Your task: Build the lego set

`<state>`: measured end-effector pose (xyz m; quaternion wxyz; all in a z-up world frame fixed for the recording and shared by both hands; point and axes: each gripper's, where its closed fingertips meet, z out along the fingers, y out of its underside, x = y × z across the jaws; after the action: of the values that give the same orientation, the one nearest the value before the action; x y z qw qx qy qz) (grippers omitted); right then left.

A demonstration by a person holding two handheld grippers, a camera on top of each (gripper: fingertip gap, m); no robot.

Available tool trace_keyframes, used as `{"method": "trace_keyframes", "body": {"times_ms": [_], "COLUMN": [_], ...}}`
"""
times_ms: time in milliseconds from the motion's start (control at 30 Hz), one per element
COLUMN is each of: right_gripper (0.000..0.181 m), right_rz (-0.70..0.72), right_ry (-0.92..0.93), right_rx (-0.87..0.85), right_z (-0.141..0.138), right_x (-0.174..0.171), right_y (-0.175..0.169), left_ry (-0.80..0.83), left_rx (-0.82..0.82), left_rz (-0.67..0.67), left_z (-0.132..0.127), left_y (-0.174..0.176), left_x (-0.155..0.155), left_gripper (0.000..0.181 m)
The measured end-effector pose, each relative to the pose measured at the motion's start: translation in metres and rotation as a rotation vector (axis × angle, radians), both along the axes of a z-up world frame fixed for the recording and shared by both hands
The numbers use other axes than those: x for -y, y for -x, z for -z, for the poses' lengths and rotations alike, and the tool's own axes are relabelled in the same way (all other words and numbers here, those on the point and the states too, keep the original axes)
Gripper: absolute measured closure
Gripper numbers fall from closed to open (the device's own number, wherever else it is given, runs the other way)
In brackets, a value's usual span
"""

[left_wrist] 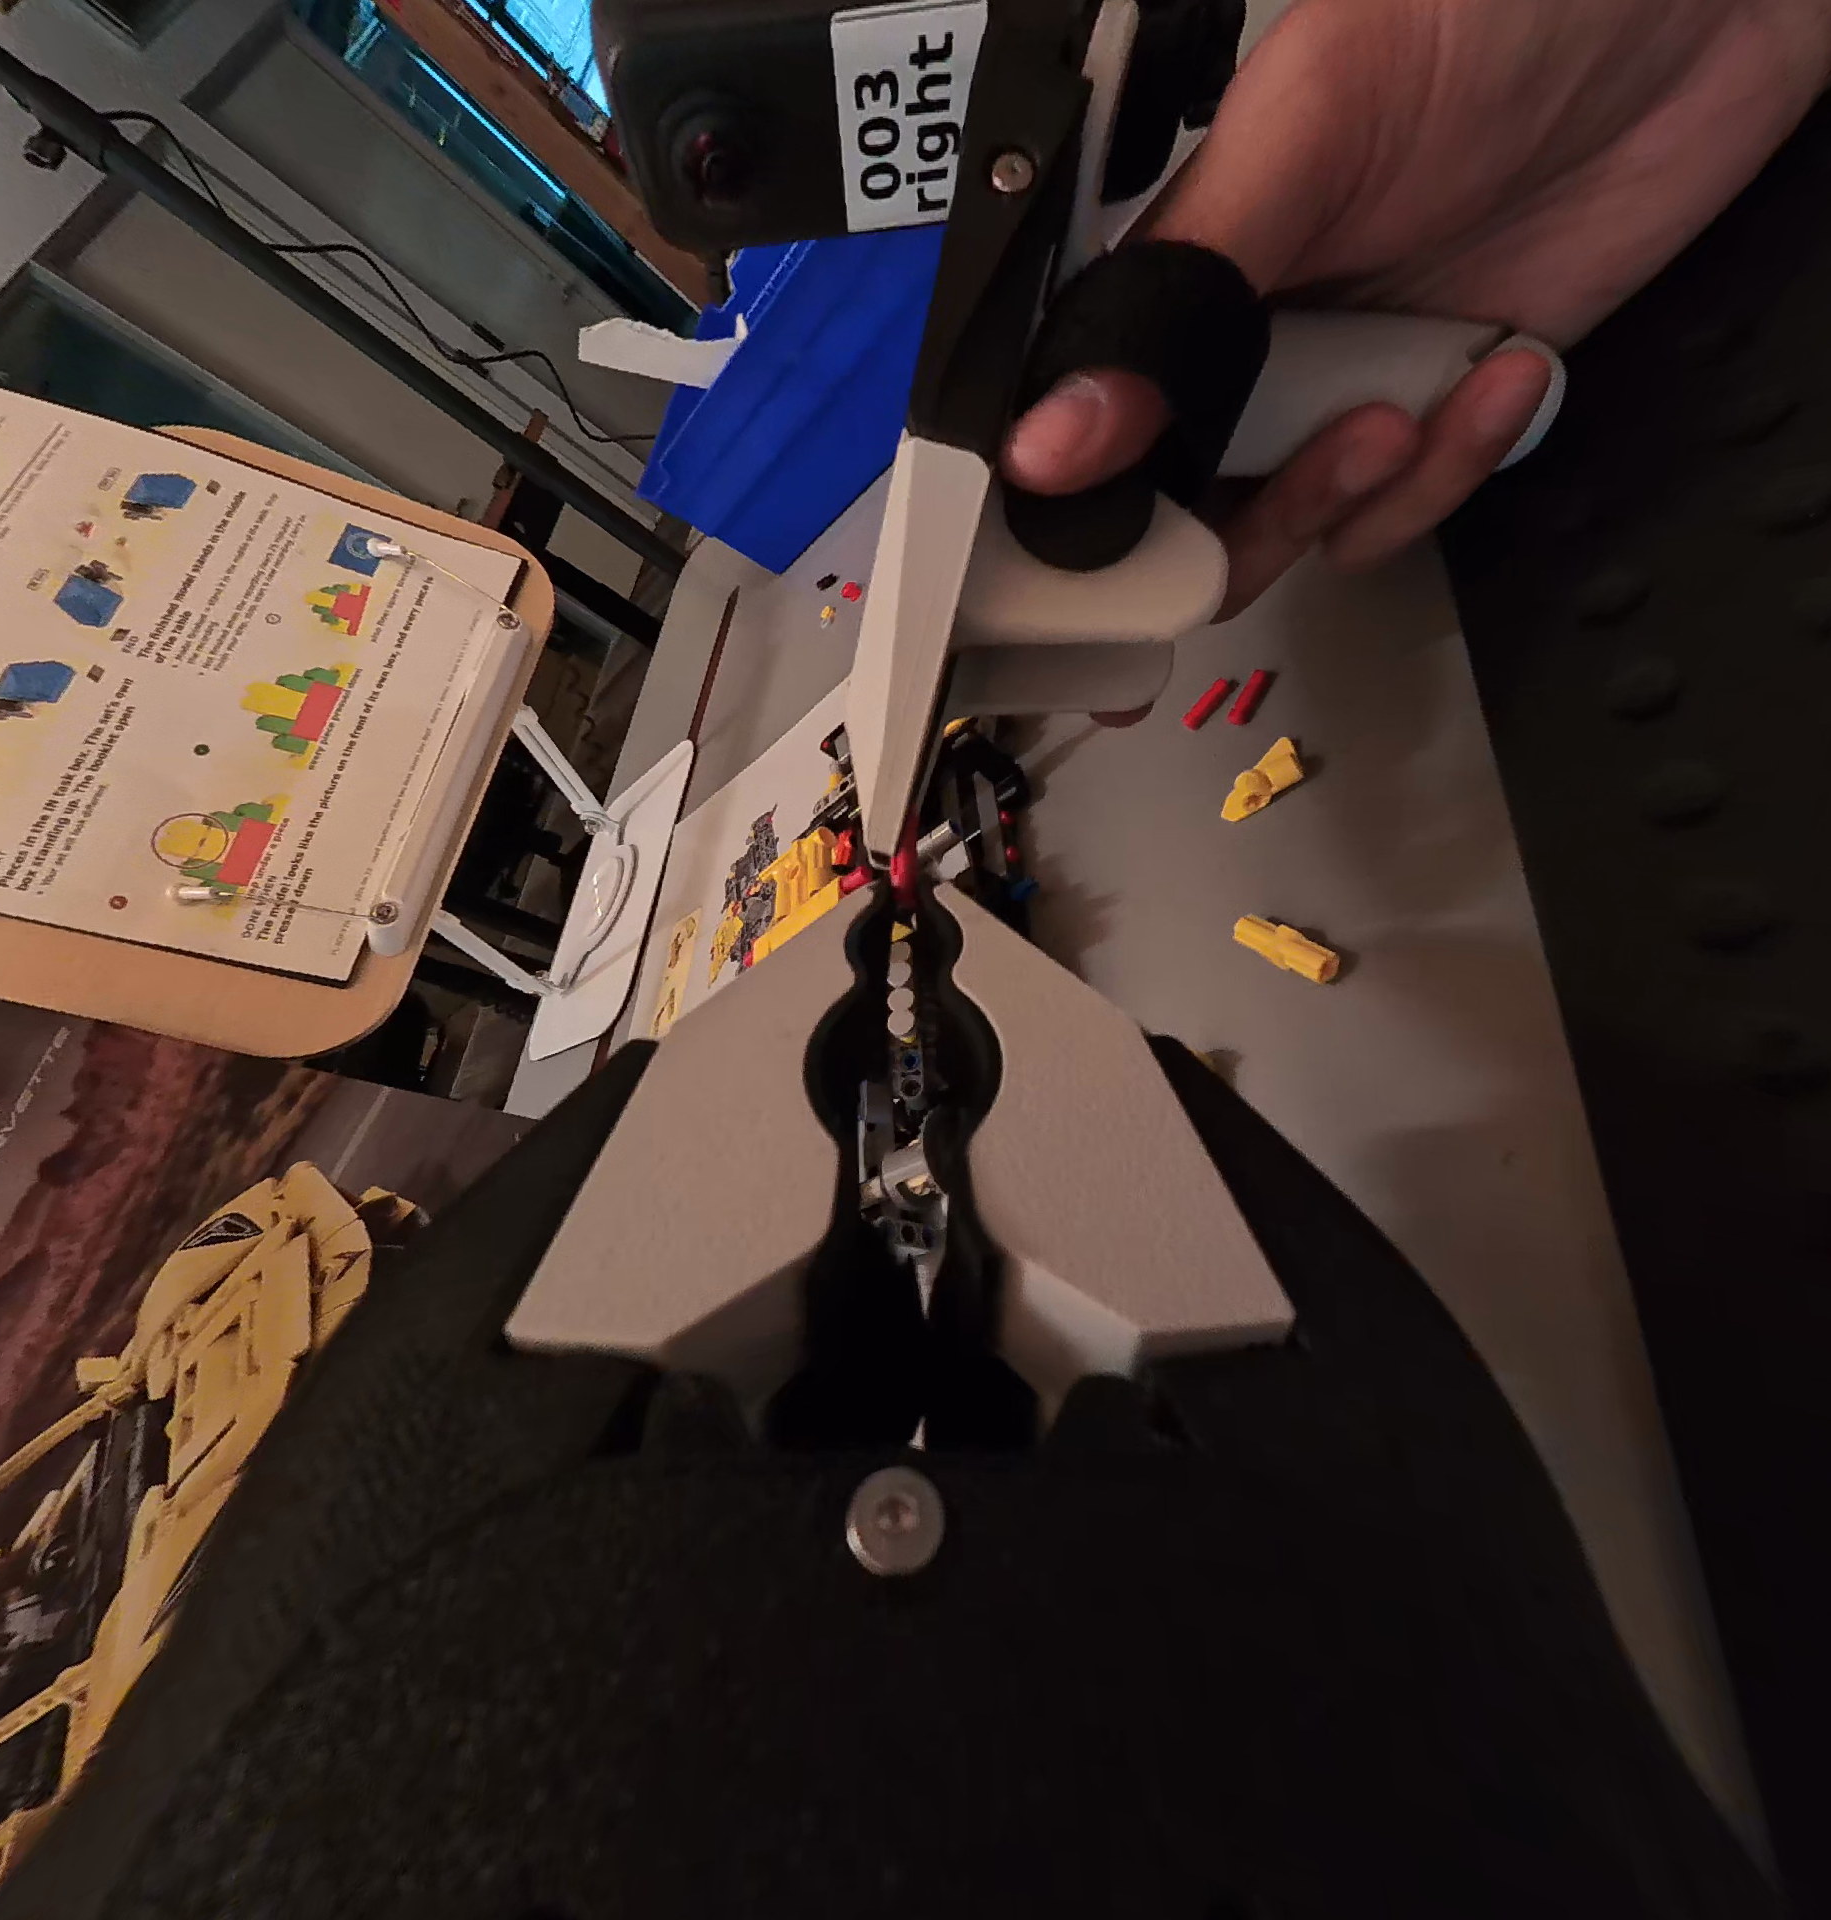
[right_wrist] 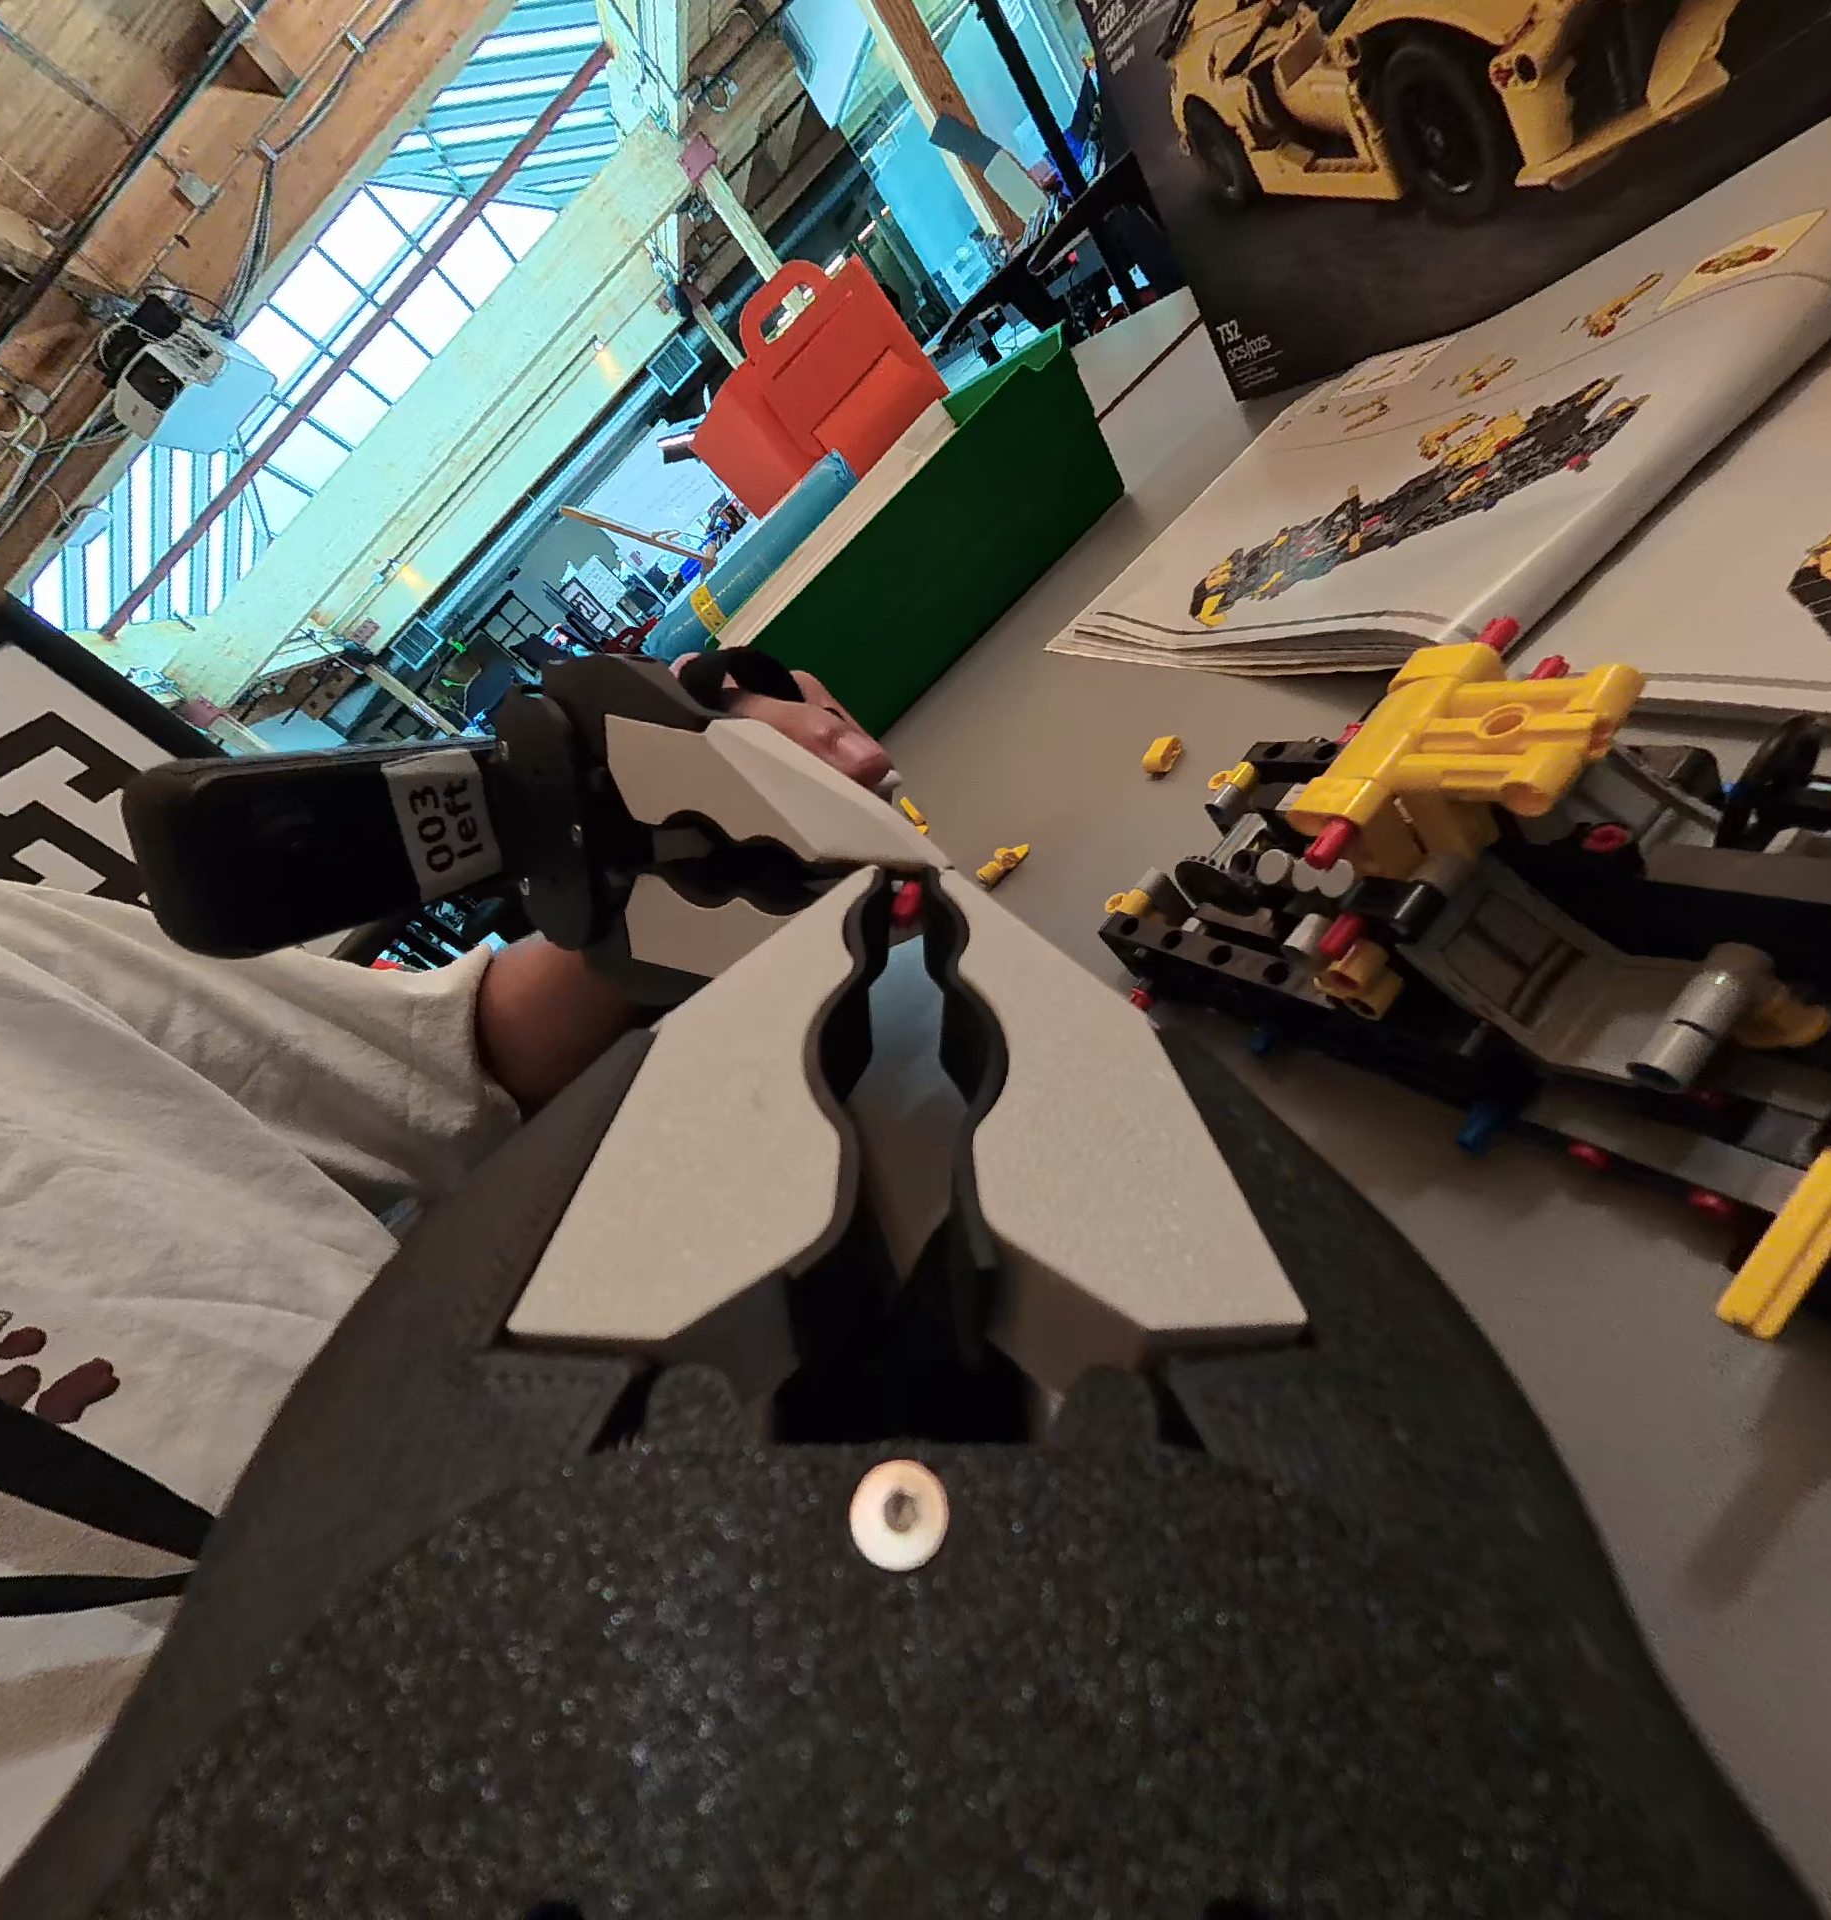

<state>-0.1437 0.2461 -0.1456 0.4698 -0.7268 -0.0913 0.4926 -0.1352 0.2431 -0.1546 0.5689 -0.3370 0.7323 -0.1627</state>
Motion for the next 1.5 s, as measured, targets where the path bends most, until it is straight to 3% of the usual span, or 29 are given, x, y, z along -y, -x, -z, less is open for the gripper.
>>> {"method": "trace_keyframes", "body": {"times_ms": [233, 367, 433, 500, 700, 867, 967, 1033, 1100, 1233, 1500], "right_gripper": [0.177, 0.177, 0.177, 0.177, 0.178, 0.177, 0.177, 0.177, 0.177, 0.177, 0.177], "right_rz": [-0.009, 0.012, -0.003, -0.011, -0.009, -0.011, -0.061, -0.084, -0.091, -0.084, -0.069], "right_ry": [0.024, 0.013, 0.022, 0.026, 0.047, 0.049, 0.065, 0.082, 0.088, 0.064, 0.012], "right_rx": [0.012, 0.035, 0.014, -0.002, 0.063, 0.475, 0.624, 0.685, 0.733, 0.785, 0.635], "right_z": [0.004, 0.003, 0.003, 0.003, 0.010, 0.046, 0.064, 0.073, 0.079, 0.081, 0.061], "right_x": [0.000, 0.000, 0.001, 0.001, 0.002, 0.006, 0.009, 0.010, 0.010, 0.007, 0.005], "right_y": [0.002, -0.002, -0.001, 0.000, 0.001, -0.005, -0.001, 0.002, 0.003, 0.003, 0.005], "left_ry": [0.049, 0.289, 0.560, 0.710, 0.698, 0.670, 0.659, 0.655, 0.639, 0.569, 0.581], "left_rx": [-0.041, -0.141, -0.192, -0.291, -0.421, -0.471, -0.493, -0.484, -0.478, -0.449, -0.282], "left_rz": [-0.001, -0.060, 0.017, 0.070, -0.002, -0.044, -0.042, -0.052, -0.051, -0.050, 0.022], "left_z": [0.005, 0.012, 0.013, 0.028, 0.062, 0.080, 0.087, 0.087, 0.087, 0.080, 0.038], "left_y": [0.002, 0.021, 0.032, 0.045, 0.044, 0.040, 0.036, 0.032, 0.028, 0.025, 0.021], "left_x": [-0.002, -0.023, -0.010, 0.001, -0.003, -0.004, -0.001, -0.001, 0.001, -0.001, 0.005], "left_gripper": [0.177, 0.175, 0.164, 0.159, 0.154, 0.154, 0.154, 0.158, 0.173, 0.174, 0.174]}}
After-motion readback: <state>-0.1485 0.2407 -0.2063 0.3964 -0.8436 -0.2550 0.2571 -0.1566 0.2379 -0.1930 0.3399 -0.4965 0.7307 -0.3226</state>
